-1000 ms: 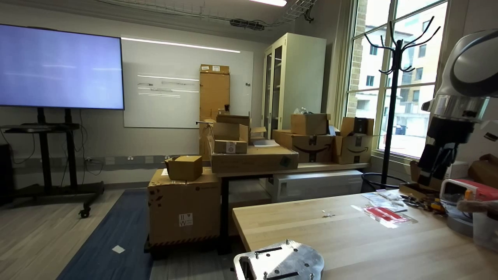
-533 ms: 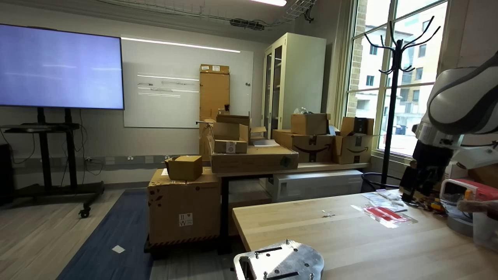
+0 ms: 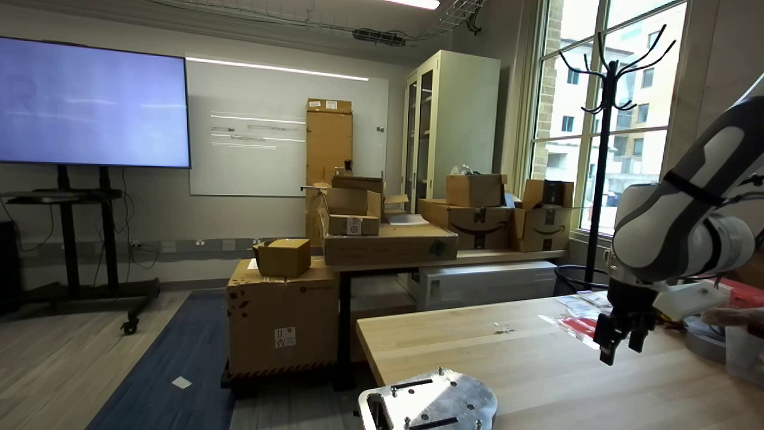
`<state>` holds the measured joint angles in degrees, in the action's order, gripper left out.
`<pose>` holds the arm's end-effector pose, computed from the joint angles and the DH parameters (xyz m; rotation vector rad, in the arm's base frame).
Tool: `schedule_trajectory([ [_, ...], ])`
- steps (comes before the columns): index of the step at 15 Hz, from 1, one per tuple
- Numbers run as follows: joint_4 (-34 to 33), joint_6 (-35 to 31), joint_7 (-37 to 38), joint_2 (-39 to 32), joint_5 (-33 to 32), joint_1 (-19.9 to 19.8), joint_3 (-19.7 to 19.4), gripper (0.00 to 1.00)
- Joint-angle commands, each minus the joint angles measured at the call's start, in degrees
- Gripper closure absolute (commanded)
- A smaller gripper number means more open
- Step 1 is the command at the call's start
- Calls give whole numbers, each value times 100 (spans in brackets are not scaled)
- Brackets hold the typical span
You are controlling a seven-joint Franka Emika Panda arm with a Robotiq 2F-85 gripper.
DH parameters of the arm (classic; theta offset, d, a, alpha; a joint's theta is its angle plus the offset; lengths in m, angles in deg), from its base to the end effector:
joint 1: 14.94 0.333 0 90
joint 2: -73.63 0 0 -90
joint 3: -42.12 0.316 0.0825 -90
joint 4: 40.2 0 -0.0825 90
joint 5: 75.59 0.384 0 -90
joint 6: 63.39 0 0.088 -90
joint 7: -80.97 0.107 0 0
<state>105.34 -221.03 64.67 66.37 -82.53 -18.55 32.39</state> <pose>0.4555 -0.1045 0.2336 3.0384 0.2497 0.0972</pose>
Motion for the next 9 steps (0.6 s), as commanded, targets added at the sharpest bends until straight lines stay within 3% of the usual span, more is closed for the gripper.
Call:
schedule_trajectory([
  [1, -481, 13, -205, -688, 205, -215, 269, 0],
  [6, -941, 21, -611, -1450, 517, -579, 622, 0],
  [9, -1186, -48, -724, -1769, 390, -731, 705, 0],
])
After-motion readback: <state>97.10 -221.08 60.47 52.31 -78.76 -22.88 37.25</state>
